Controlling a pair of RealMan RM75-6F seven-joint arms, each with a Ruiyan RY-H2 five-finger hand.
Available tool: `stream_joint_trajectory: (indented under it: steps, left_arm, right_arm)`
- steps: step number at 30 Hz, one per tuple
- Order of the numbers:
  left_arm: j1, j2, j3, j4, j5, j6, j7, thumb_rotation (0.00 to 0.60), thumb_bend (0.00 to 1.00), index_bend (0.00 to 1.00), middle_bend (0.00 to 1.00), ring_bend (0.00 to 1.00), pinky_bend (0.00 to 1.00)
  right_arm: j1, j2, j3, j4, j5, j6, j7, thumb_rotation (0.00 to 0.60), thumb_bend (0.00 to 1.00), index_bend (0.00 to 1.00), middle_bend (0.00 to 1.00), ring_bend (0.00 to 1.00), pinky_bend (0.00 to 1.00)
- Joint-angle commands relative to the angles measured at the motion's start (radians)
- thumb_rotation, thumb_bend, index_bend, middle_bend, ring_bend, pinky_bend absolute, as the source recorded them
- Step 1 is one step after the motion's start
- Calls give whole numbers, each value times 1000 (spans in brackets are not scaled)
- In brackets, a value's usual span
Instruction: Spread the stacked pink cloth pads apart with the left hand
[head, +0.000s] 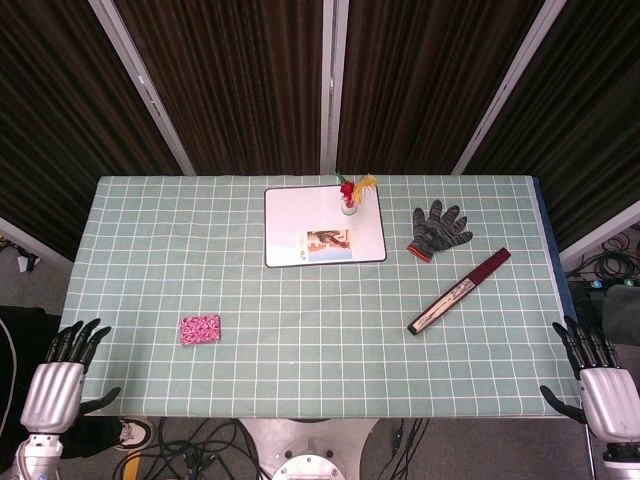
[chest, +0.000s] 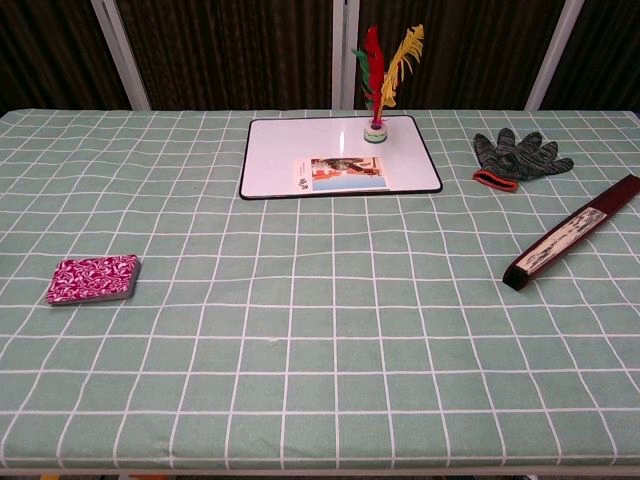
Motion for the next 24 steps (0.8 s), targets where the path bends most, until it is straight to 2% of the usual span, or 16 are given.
stream_joint_trajectory:
  steps: [1,6,16,24]
  left_arm:
    - [0,0,1,-1,0,-1,0,600,93,135,67,0,86]
    - [-2,0,1,-3,0,-4,1,600,93,135,67,0,87]
    - [-10,-2,1,-11,0,-17,-4,600,93,135,67,0,86]
    - [-45,-8,-12,-24,-5,-63,-8,600,93,135,81,0,87]
  right_arm:
    - [4,20,-12,-27,-5,-13,56,600,103,0,0,0,0]
    - [1,22,-3,-25,6,-5,48,600,103,0,0,0,0]
    - [-2,25,6,-23,5,20,118,600,103,0,0,0,0]
    - [0,18,3,-26,-6,20,96,600,104,0,0,0,0]
